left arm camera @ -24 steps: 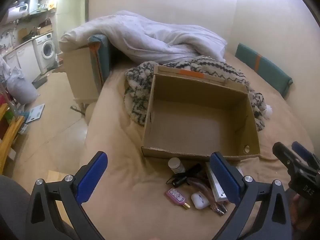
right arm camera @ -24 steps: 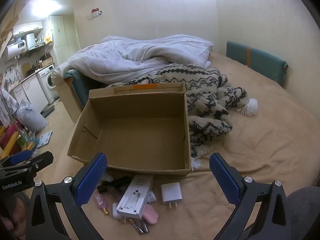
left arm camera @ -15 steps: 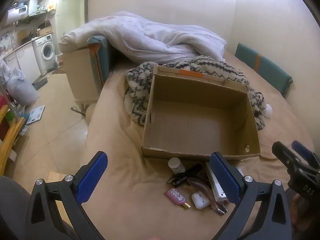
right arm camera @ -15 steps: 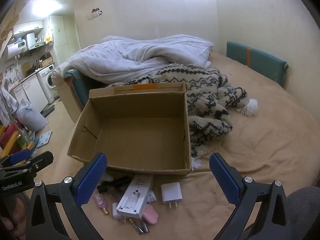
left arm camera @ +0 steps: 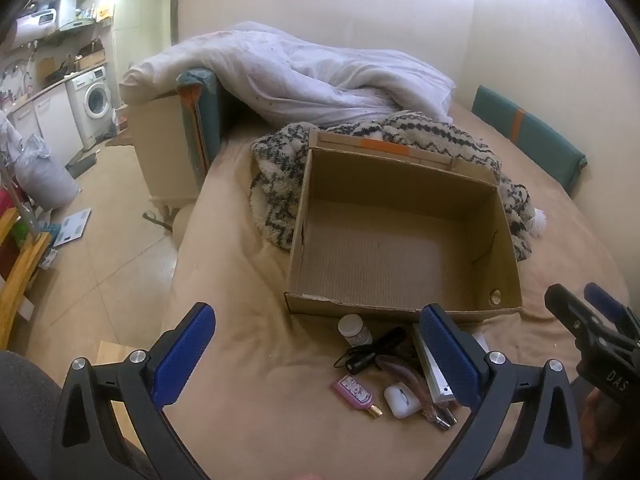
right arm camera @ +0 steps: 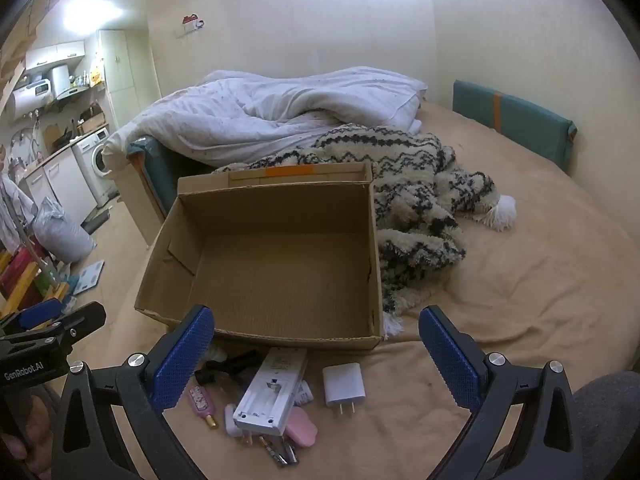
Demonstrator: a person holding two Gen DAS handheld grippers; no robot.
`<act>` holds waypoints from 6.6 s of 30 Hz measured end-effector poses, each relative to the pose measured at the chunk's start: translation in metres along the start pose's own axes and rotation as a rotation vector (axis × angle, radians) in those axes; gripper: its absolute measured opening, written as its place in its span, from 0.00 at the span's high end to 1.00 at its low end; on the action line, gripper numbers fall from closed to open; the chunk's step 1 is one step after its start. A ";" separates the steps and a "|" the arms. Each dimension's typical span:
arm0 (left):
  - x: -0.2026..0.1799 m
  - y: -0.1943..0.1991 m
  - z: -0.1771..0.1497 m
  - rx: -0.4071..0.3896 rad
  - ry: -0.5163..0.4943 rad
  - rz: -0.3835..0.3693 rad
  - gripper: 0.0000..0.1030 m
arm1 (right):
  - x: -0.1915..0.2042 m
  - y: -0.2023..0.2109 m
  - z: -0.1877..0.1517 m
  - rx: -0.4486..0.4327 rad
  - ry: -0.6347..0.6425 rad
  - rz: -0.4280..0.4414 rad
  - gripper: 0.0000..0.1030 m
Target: Organize rigid objects
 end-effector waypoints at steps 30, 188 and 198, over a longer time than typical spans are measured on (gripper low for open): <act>0.002 -0.008 -0.003 0.001 0.004 0.018 0.01 | 0.000 -0.002 -0.001 -0.002 0.002 -0.003 0.00; -0.032 -0.039 0.024 0.370 -0.031 0.118 0.78 | -0.008 -0.044 0.011 0.313 -0.118 0.272 0.55; -0.058 -0.064 0.091 0.255 -0.104 0.015 0.78 | -0.011 -0.114 0.053 0.371 -0.089 0.269 0.55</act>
Point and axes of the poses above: each gripper's, at about its wrist camera, not at the fingertips, and y roughly against the way its jaws point, x to its left, z to its top, the point moved 2 cm from there along -y, roughly the way its jaws point, and after that the axes turned 9 degrees about z, right-handed, at the moved point
